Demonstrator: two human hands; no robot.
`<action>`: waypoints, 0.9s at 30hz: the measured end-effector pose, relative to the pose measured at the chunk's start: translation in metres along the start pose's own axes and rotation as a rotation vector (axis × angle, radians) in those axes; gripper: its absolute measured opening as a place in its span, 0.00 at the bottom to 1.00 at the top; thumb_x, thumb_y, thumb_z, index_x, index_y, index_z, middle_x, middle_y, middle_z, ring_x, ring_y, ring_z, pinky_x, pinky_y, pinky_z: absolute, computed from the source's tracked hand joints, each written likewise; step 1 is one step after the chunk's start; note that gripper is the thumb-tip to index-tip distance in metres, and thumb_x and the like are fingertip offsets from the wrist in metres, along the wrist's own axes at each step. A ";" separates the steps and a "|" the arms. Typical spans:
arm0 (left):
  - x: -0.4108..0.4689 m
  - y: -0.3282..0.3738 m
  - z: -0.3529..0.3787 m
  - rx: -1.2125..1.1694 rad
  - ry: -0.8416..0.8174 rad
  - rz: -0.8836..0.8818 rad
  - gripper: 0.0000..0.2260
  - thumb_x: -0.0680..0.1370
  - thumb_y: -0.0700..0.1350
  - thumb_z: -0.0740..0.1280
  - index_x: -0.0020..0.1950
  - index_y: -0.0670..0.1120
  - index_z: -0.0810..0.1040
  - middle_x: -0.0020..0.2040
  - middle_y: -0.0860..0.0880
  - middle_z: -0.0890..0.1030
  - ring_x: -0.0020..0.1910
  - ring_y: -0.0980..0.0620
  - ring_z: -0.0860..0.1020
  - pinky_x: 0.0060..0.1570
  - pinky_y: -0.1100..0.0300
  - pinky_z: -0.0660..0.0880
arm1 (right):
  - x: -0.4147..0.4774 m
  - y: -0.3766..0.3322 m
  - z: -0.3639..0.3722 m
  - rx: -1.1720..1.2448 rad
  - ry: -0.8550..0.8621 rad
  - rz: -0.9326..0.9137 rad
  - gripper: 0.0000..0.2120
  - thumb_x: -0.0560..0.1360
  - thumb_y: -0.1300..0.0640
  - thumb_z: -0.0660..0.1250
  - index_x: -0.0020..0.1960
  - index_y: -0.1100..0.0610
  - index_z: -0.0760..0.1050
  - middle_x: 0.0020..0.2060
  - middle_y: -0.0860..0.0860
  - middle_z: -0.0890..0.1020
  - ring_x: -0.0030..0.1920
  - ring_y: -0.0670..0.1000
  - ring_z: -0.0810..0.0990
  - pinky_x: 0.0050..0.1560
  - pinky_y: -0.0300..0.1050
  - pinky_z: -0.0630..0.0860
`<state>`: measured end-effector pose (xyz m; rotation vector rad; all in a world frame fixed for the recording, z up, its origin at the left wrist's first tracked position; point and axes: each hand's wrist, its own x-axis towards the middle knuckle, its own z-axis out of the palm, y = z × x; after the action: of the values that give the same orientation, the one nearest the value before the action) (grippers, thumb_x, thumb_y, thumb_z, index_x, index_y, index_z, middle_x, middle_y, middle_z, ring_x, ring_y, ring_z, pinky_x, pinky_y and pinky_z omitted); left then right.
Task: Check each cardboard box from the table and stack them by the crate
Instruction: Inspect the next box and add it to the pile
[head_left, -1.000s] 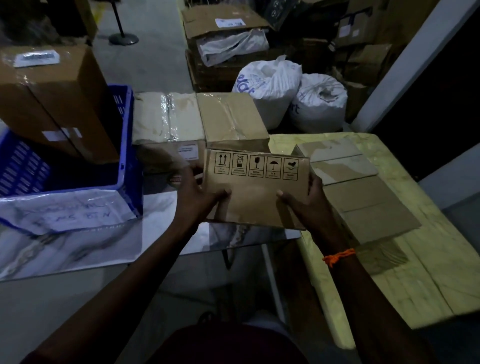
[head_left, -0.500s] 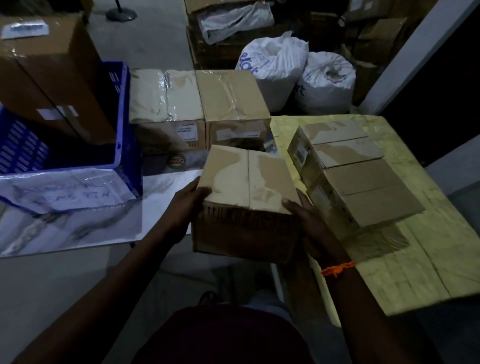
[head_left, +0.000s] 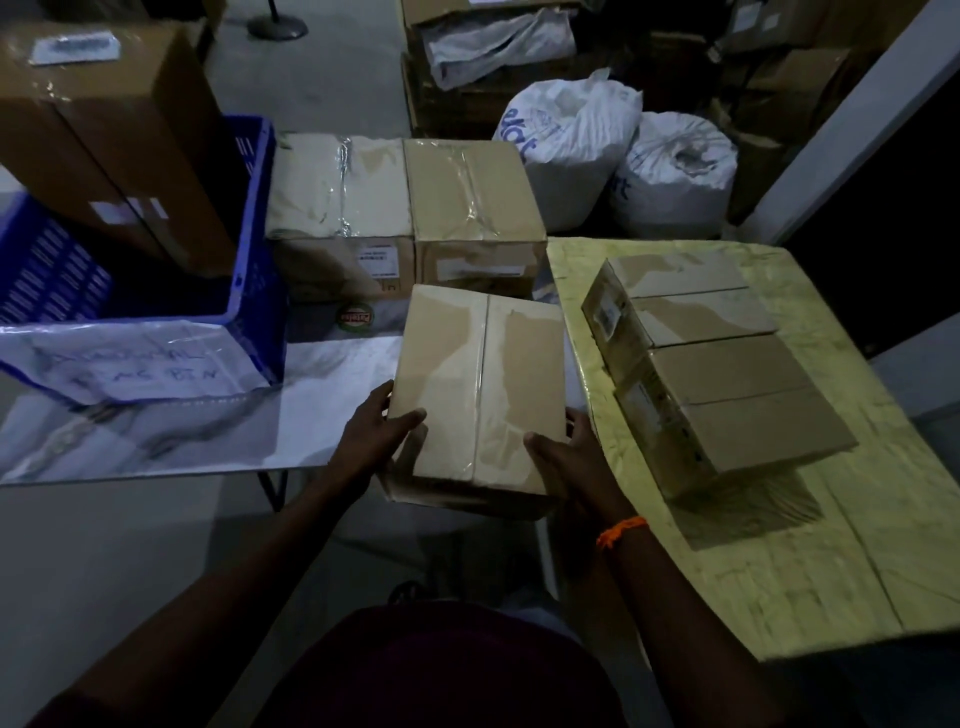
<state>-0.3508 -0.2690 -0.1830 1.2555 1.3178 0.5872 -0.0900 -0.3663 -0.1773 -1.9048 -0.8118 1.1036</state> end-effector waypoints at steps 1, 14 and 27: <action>0.006 0.005 0.000 0.032 -0.005 0.019 0.24 0.78 0.51 0.73 0.73 0.52 0.73 0.65 0.52 0.79 0.62 0.51 0.77 0.63 0.50 0.75 | 0.007 -0.005 -0.001 -0.007 -0.002 -0.018 0.34 0.75 0.58 0.76 0.76 0.58 0.65 0.62 0.52 0.77 0.60 0.51 0.78 0.51 0.36 0.75; 0.060 0.069 0.014 0.111 0.167 0.127 0.25 0.69 0.52 0.77 0.64 0.47 0.80 0.57 0.48 0.84 0.56 0.49 0.82 0.48 0.52 0.82 | 0.077 -0.047 -0.019 0.039 0.077 -0.152 0.34 0.66 0.56 0.79 0.70 0.54 0.72 0.59 0.52 0.81 0.59 0.54 0.81 0.60 0.60 0.81; 0.054 0.083 0.001 0.164 0.473 0.452 0.33 0.72 0.47 0.79 0.73 0.46 0.70 0.70 0.45 0.73 0.61 0.53 0.74 0.59 0.56 0.75 | 0.073 -0.097 -0.024 0.078 0.154 -0.426 0.36 0.70 0.70 0.77 0.73 0.58 0.67 0.63 0.47 0.76 0.57 0.39 0.78 0.51 0.33 0.80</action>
<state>-0.3104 -0.1966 -0.1286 1.6312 1.4922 1.1696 -0.0515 -0.2662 -0.1162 -1.6278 -1.0115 0.7081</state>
